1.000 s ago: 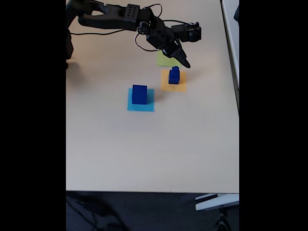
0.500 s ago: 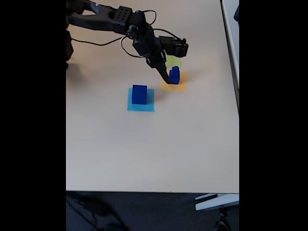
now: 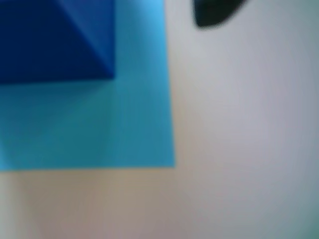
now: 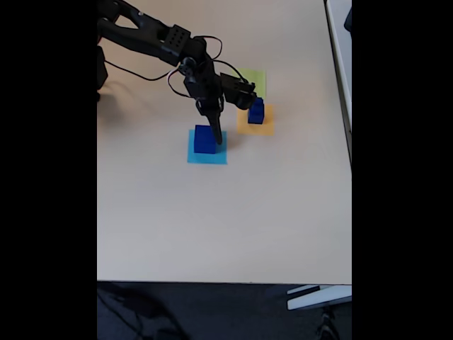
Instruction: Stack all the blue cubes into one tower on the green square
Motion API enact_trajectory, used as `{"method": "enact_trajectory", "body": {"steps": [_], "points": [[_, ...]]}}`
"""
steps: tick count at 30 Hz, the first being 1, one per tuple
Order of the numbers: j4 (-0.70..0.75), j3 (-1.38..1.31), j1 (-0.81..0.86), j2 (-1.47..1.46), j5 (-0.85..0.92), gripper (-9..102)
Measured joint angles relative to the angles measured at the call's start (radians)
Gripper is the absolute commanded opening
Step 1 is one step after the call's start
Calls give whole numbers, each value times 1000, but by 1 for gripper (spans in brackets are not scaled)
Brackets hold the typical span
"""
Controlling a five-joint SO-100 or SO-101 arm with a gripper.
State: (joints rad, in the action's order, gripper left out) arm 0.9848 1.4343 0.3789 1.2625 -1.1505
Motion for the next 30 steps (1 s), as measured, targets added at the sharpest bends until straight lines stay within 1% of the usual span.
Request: {"method": "enact_trajectory", "body": {"steps": [14, 17, 21, 25, 28, 30], "points": [[-129, 206, 41, 44, 44, 43], [-150, 227, 40, 44, 55, 40], [-166, 235, 48, 44, 61, 31], [-167, 235, 57, 58, 64, 17], [-175, 236, 54, 91, 64, 4], [-179, 238, 46, 91, 64, 0]]}}
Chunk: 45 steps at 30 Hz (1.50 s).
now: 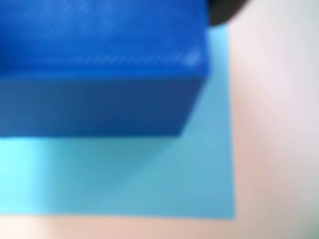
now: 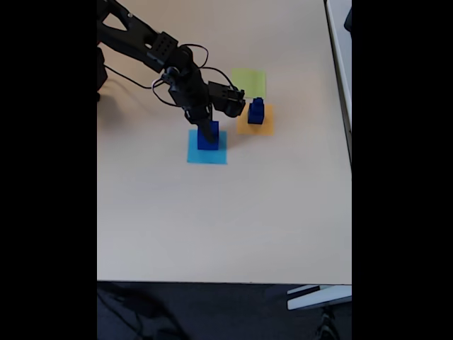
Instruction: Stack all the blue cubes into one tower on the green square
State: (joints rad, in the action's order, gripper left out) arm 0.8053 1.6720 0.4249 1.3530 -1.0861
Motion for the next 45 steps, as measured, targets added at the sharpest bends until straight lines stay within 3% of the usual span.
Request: {"method": "enact_trajectory", "body": {"steps": [13, 21, 24, 45], "points": [[-3, 8, -6, 15, -3, 0], [316, -295, -89, 15, -106, 0], [370, -362, -109, 15, -150, 0], [365, -394, -365, -40, -512, 0]]}}
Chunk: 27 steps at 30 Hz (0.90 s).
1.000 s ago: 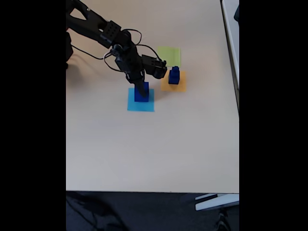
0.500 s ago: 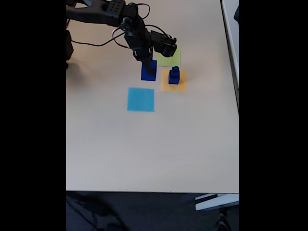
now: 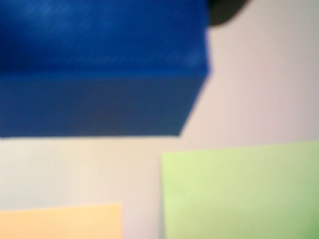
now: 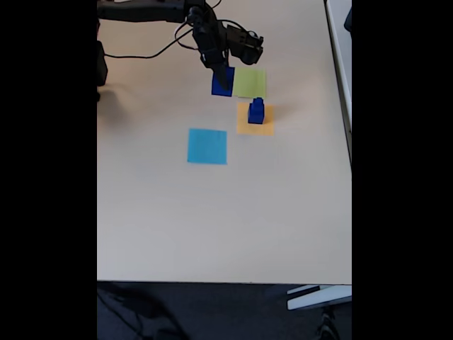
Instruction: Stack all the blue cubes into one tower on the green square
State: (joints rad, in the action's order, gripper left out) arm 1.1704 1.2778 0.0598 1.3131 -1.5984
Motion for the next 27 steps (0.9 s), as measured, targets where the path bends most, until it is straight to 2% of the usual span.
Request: {"method": "enact_trajectory", "body": {"steps": [10, 27], "points": [[-92, -135, -75, -183, -52, 0], [-106, -341, -126, -367, -95, 0]]}}
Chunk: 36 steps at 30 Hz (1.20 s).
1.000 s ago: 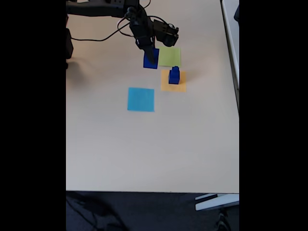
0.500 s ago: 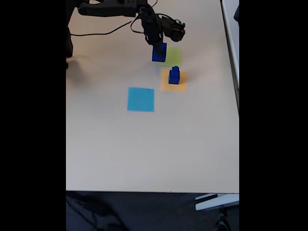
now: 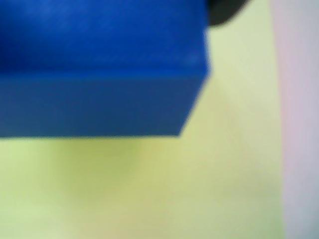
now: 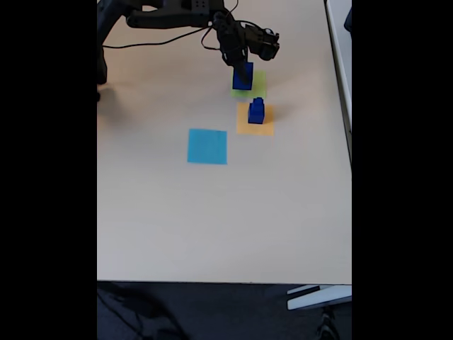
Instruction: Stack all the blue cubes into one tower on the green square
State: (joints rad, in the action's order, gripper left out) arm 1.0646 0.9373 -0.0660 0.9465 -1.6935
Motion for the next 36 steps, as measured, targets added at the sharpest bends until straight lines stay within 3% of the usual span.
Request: {"method": "enact_trajectory", "body": {"steps": [36], "points": [[-5, -192, -23, -155, 58, 1]]}}
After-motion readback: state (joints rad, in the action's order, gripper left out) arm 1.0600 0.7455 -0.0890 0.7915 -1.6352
